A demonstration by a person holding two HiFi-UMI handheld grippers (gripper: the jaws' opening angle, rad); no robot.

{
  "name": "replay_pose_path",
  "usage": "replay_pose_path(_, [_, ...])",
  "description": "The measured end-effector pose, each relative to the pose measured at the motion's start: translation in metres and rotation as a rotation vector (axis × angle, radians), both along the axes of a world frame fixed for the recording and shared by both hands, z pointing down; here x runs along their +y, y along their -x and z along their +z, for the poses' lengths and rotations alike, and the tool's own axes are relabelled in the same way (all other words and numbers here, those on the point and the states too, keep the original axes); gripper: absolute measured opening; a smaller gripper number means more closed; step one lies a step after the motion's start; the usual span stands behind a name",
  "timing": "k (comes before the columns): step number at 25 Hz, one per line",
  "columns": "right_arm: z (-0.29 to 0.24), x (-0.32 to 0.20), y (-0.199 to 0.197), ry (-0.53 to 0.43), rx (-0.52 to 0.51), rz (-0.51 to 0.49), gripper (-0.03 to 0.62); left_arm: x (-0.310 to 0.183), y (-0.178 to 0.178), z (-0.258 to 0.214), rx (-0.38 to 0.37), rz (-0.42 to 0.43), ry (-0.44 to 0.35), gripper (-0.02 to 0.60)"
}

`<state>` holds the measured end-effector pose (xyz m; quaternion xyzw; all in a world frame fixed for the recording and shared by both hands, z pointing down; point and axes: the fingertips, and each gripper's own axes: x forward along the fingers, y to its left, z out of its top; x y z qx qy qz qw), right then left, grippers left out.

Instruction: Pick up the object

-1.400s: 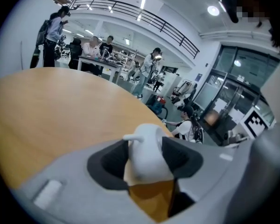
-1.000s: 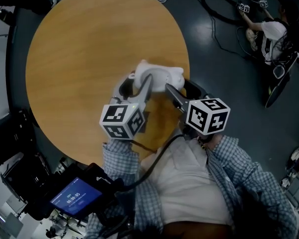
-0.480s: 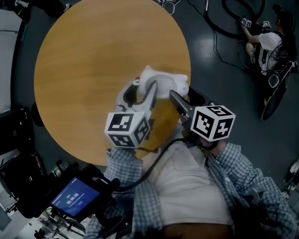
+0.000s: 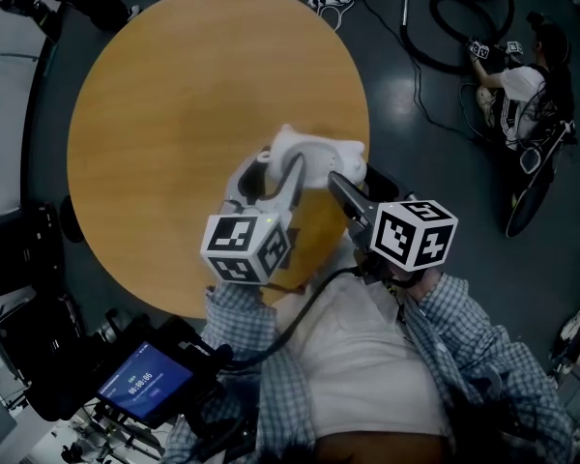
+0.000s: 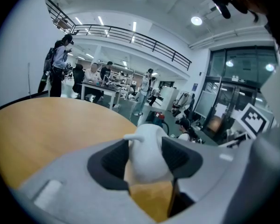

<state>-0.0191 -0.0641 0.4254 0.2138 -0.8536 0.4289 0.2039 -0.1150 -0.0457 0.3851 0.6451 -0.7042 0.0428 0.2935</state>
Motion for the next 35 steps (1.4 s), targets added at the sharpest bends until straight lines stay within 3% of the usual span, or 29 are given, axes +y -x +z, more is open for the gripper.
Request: replay_pose_path(35, [0.0015,0.0015,-0.0002,0.017,0.011,-0.007,0.282,0.0001,0.0000,0.0008,0.007,0.009,0.016,0.221])
